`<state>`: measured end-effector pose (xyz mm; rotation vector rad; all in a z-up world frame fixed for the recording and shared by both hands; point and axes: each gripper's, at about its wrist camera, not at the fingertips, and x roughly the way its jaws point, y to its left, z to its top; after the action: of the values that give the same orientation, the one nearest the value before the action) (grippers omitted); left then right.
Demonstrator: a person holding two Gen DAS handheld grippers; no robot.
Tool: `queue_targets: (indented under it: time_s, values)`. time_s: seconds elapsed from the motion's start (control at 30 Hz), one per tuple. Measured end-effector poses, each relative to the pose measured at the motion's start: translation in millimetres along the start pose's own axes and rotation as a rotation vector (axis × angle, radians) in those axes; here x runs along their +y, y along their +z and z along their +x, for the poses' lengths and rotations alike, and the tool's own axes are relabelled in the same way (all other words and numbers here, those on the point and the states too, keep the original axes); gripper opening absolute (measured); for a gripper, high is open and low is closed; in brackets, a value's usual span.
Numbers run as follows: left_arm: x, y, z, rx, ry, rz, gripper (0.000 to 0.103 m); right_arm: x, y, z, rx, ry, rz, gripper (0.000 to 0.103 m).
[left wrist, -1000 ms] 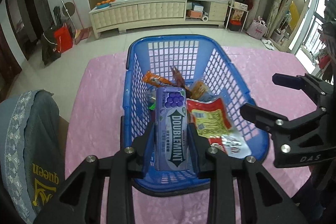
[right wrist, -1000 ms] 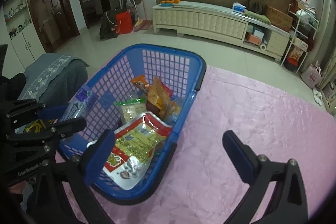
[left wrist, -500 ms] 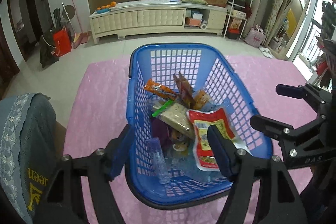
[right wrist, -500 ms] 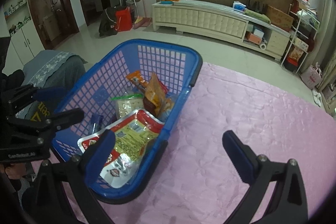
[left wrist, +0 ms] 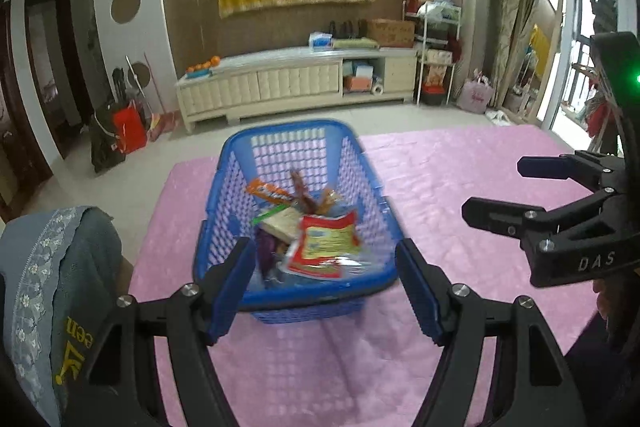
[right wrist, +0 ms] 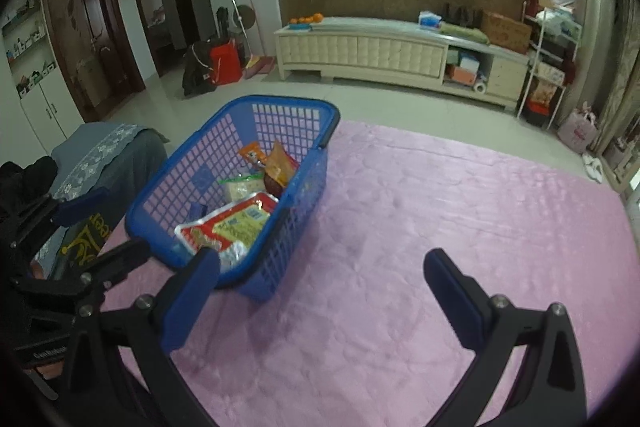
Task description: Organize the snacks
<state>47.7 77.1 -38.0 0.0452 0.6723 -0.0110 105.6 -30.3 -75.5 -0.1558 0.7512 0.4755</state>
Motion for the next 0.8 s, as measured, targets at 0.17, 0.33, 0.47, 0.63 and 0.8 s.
queue_targets:
  time_s: [0.17, 0.33, 0.47, 0.63, 0.8]
  values:
    - [-29.6, -9.4, -41.6, -0.098, 0.011, -0.005, 0.079, -6.8, -16.2, -47.2, -0.068, -0.042, 0.006, 0.103]
    - [-39.6, -14.2, -75.3, -0.164, 0.021, -0.085, 0.086, -12.5, -30.3, -86.3, -0.119, -0.089, 0.01, 0.103]
    - [-49.2, -11.9, -95.6, -0.195, 0.03, -0.074, 0.103, -6.6, -41.6, -117.7, -0.181, -0.143, -0.011, 0.103]
    - [-60.4, -15.4, -119.8, -0.231, 0.025, -0.052, 0.103, -1.5, -55.6, -152.5, -0.25, -0.173, -0.009, 0.103]
    - [-62.5, -19.1, -131.9, -0.243, 0.016, -0.042, 0.103, 2.1, -65.9, -173.8, -0.28, -0.19, 0.004, 0.103]
